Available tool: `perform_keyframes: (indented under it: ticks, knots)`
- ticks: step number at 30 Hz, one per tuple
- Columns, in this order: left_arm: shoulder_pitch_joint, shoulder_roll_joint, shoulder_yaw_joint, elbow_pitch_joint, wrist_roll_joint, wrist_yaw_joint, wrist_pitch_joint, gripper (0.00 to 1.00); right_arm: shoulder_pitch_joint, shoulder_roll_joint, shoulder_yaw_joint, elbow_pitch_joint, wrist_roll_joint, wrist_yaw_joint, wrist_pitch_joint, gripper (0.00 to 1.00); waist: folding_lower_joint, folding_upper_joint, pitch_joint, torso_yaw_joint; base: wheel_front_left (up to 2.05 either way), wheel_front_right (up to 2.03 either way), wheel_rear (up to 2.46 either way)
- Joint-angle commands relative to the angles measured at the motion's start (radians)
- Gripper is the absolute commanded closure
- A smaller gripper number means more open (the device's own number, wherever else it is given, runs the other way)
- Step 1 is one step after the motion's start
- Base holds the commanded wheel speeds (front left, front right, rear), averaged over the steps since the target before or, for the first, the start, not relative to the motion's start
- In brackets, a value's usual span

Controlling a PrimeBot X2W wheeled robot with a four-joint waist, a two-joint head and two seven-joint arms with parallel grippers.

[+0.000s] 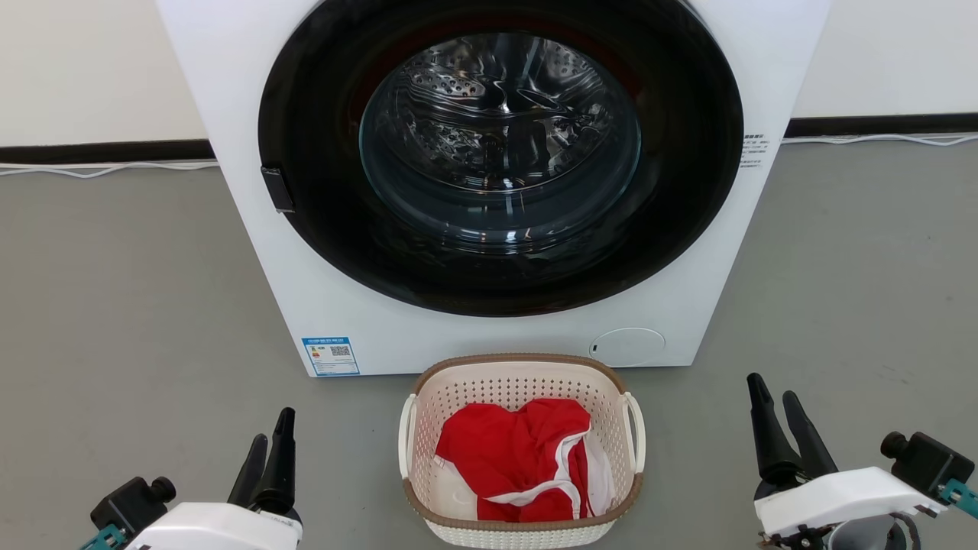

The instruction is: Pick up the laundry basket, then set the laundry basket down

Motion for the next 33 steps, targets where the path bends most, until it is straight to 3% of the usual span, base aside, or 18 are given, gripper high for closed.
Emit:
perform_keyframes:
  ticks: [1, 33]
  knots:
    - [-0.048, 0.008, 0.015, -0.028, 0.042, 0.007, -0.010, 0.00, -0.040, -0.007, 0.013, -0.027, -0.048, 0.004, -0.020, 0.00, -0.0001, -0.0001, -0.001, 0.000, 0.00, 0.00, 0.00]
    - [-0.045, -0.003, 0.042, -0.032, 0.442, -0.003, -0.101, 0.00, -0.023, 0.008, 0.038, -0.049, -0.473, 0.006, -0.110, 0.00, -0.0001, -0.0001, -0.002, 0.000, 0.00, 0.00, 0.00]
